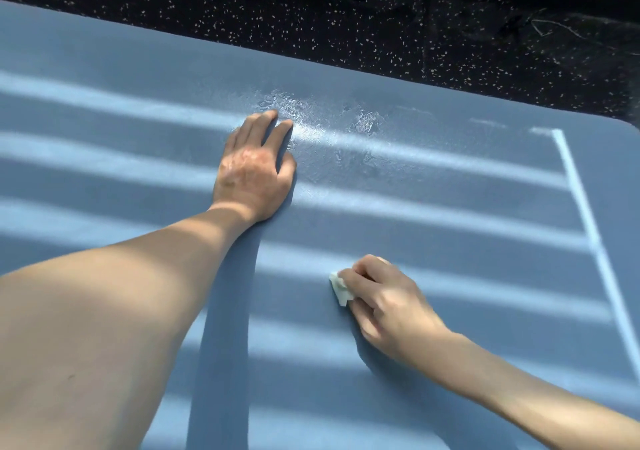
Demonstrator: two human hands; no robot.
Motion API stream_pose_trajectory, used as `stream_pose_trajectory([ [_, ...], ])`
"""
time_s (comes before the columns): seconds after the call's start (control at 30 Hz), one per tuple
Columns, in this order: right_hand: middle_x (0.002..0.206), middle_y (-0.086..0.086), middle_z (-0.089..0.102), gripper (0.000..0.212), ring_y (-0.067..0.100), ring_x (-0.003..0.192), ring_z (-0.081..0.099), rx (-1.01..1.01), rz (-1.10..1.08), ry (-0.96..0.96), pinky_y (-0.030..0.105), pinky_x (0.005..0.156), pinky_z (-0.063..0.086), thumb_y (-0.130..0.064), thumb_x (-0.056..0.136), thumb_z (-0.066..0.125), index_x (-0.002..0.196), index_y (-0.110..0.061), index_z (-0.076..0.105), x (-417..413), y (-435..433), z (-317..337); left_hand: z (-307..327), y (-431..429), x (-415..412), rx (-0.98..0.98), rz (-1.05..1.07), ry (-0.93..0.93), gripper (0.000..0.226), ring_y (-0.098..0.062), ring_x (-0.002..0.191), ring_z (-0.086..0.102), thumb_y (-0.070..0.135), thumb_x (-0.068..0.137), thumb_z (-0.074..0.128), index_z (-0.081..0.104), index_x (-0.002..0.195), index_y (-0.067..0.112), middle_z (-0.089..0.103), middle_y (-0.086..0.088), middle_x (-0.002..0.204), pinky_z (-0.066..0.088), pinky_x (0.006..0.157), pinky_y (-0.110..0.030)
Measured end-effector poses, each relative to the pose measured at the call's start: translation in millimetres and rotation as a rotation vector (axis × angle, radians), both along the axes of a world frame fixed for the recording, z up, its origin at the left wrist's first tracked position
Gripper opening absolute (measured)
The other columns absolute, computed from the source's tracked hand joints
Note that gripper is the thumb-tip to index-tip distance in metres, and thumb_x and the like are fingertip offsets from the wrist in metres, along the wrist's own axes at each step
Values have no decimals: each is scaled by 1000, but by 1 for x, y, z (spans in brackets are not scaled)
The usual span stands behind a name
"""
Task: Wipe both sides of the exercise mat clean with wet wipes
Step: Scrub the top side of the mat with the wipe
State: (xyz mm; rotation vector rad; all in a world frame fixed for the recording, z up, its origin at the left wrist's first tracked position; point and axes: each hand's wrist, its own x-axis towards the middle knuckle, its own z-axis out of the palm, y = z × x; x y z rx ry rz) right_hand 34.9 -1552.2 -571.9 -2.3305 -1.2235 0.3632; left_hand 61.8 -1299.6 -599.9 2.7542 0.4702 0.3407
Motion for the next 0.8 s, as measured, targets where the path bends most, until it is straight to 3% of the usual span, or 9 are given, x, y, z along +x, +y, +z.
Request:
stream_pose_trajectory([
  [0.03,78,5,51,31,28,67,51,-8,10,-7,34,55,39,-22,85,38,85,-9,67,5,-2,2,1,0,0,2,-4,10,53,-24,137,31,32,87,37,53,135,15,43,-9,148,17,117,-36],
  [0.17,80,6,53,31,31,70,55,-12,-360,-122,32,61,39,-29,89,43,74,-12,64,38,0,-4,-1,-3,0,78,-32,84,58,-31,138,33,31,92,27,48,141,8,40,-15,151,19,115,-40],
  [0.27,76,8,51,24,29,65,52,26,-179,-81,35,58,41,-17,85,43,77,-5,63,-20,5,-3,-1,-12,-10,137,-49,262,68,-36,147,22,36,95,11,28,153,5,21,-18,161,15,116,-42],
  [0.33,76,8,54,31,27,65,54,18,-67,-30,33,55,45,-21,85,40,78,-5,64,-38,-3,1,-3,-24,-38,194,-143,302,63,-40,144,27,35,99,18,30,151,3,24,-22,159,19,113,-44],
  [0.4,78,8,54,28,30,69,57,10,-139,-44,31,57,46,-22,87,42,81,-7,65,-17,-5,1,-4,-38,-81,219,-204,225,60,-43,137,40,33,98,28,44,145,0,39,-24,151,23,108,-45],
  [0.47,77,9,52,16,33,70,57,53,-331,-107,34,60,45,-15,87,50,81,-10,64,3,-7,-1,-7,-52,-122,216,-246,206,58,-42,137,41,33,97,31,45,144,1,41,-22,151,24,109,-44],
  [0.53,75,9,50,17,33,65,55,62,-377,-109,33,56,44,-14,85,48,78,-9,63,-15,-9,-5,-7,-64,-153,227,-260,208,56,-39,139,39,30,98,33,45,145,2,40,-20,152,28,110,-46],
  [0.7,81,8,50,28,30,71,52,-12,28,49,35,56,45,-24,85,40,91,-11,64,-87,-25,4,-7,-80,-184,203,-216,267,59,-37,136,45,32,94,34,46,144,3,42,-17,151,27,106,-44],
  [0.8,82,8,51,30,32,76,54,-74,-255,-56,36,62,43,-30,89,38,79,-15,62,-57,-22,4,-1,-81,-186,165,-215,247,59,-35,137,43,33,94,34,45,145,5,42,-16,152,25,107,-42],
])
